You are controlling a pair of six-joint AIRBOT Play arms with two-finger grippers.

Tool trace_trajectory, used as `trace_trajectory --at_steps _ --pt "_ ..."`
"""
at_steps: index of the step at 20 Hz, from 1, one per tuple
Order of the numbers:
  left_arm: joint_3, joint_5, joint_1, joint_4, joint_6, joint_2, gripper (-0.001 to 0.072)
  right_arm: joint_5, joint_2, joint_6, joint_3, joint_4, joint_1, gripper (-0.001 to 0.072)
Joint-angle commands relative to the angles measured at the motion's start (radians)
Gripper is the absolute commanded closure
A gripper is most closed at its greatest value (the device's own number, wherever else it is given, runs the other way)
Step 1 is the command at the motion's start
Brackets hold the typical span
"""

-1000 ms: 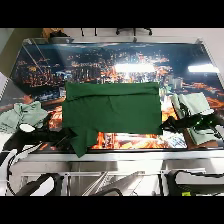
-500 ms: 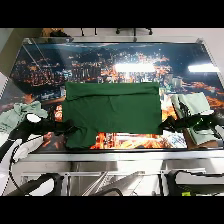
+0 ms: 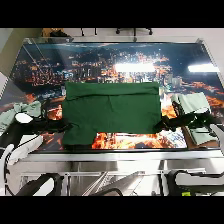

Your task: Fold the shirts.

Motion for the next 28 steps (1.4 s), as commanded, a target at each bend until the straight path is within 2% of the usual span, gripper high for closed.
trace_trajectory --at_steps 1,4,8,9,11,12,14,21,24,28 --pt "0.001 -0.126 0.114 0.042 -0.01 0.101 0.0696 0.031 0.071 0.086 0.001 -0.066 -0.065 0.0692" --pt "0.001 -0.208 0.219 0.17 -0.059 0.2 0.0696 0.079 0.132 0.134 -0.002 -0.137 -0.151 0.0692" --pt "0.001 -0.228 0.275 0.184 -0.061 0.268 0.0696 0.1 0.198 0.142 -0.002 -0.122 -0.177 0.0692" --pt "0.001 -0.22 0.275 0.18 -0.061 0.27 0.0696 0.104 0.211 0.127 -0.002 -0.095 -0.176 0.0692" --pt "0.002 -0.196 0.275 0.143 -0.042 0.249 0.0696 0.09 0.225 0.048 0.001 0.061 -0.174 0.0691" --pt "0.013 -0.184 0.274 0.097 -0.025 0.219 0.0696 0.064 0.224 -0.004 0.003 0.164 -0.168 0.0691" --pt "0.079 -0.16 0.257 0.038 -0.007 0.129 0.0696 -0.022 0.199 -0.073 0.032 0.278 -0.129 0.0691" --pt "0.533 -0.027 0.019 0.034 -0.007 -0.275 0.0696 -0.29 -0.078 -0.113 0.238 0.309 0.066 0.0691" --pt "0.711 -0.008 -0.015 0.035 -0.008 -0.464 0.0696 -0.368 -0.19 -0.13 0.293 0.308 0.093 0.0691" --pt "0.864 -0.012 -0.018 0.031 -0.007 -0.657 0.0695 -0.394 -0.243 -0.183 0.311 0.307 0.093 0.0682"
